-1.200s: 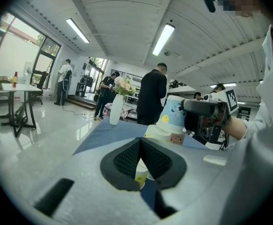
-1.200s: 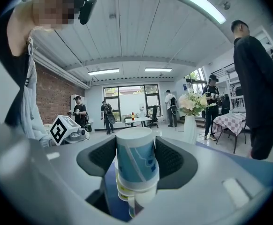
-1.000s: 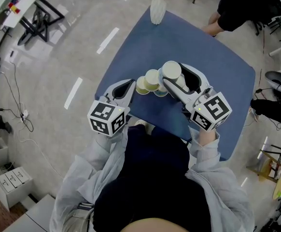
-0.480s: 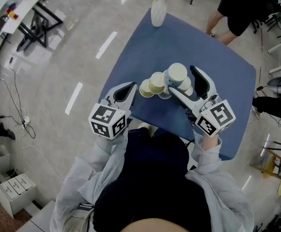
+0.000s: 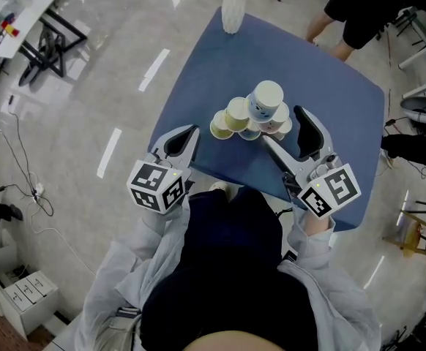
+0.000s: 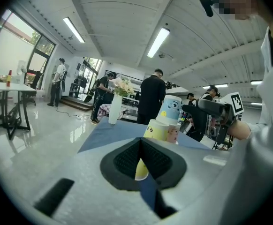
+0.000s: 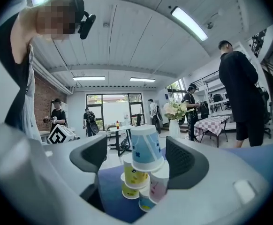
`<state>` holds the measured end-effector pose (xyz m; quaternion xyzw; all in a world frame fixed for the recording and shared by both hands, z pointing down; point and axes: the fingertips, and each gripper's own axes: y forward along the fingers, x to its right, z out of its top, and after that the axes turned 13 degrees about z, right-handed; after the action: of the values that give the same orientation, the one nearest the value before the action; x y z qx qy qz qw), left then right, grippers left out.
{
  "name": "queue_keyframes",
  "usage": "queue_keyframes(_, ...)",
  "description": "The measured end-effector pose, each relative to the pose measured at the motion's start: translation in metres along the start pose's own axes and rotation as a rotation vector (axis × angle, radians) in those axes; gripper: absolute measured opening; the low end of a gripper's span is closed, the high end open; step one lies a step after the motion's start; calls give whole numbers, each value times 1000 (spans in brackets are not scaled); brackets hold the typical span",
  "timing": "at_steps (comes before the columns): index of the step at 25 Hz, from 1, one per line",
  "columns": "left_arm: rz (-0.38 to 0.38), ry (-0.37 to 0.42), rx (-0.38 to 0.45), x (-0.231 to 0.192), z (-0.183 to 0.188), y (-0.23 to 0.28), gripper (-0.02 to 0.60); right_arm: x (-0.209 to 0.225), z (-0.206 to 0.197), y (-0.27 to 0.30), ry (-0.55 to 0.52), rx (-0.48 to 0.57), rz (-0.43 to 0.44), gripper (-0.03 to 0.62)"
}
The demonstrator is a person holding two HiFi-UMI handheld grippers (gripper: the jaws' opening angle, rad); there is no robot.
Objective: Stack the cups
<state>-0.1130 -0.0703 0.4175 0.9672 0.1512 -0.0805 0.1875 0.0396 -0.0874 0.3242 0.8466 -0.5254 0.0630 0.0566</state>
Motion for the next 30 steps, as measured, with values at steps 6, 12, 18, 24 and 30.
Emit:
queue_keyframes(6,49,-30,20,8,-10,-21,-2,-24,-12,-24,-47,-37,-5,268)
queue_keyframes(12,90,-61,14,36,-26,-48,-2,-29,-27,-71,4,-40,-83,99)
queue_keyframes(18,105,-66,2,66,-45,-72,-2,-26,-57,-111,65,-69,-173,12)
queue_keyframes(24,121,-67,-4,86,-62,-88,-2,-31,-84,-135,83,-143,-209,11)
queue_keyframes(30,123,-69,5,104,-75,-96,-2,-40,-96,-142,63,-180,-187,11)
